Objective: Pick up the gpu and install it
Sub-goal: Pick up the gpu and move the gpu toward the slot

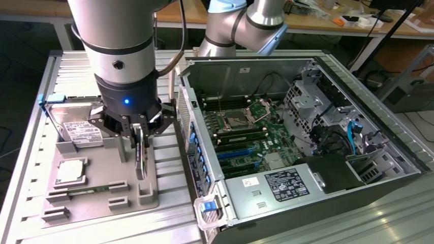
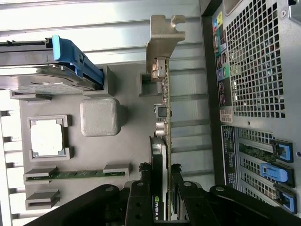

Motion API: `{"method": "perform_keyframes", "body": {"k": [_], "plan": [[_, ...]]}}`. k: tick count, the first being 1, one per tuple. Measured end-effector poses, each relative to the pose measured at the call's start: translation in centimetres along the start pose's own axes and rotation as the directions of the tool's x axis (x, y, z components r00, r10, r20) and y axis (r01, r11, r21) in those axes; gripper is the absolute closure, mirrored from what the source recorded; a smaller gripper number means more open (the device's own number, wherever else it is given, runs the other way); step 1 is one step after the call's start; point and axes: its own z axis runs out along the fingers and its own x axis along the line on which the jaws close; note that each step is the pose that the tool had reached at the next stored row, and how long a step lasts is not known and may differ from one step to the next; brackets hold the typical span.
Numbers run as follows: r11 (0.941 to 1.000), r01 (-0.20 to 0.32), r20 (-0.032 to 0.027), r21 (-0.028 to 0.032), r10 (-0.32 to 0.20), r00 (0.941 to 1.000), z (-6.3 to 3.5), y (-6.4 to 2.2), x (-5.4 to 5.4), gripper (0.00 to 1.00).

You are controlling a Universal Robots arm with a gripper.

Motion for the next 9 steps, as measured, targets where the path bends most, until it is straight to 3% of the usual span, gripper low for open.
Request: {"method": "perform_keyframes", "body": {"k": [9], "plan": [[1.0, 0.0, -0.0001, 0.0, 0.0, 1.0, -0.63, 0.03, -0.02, 0.73]]}}
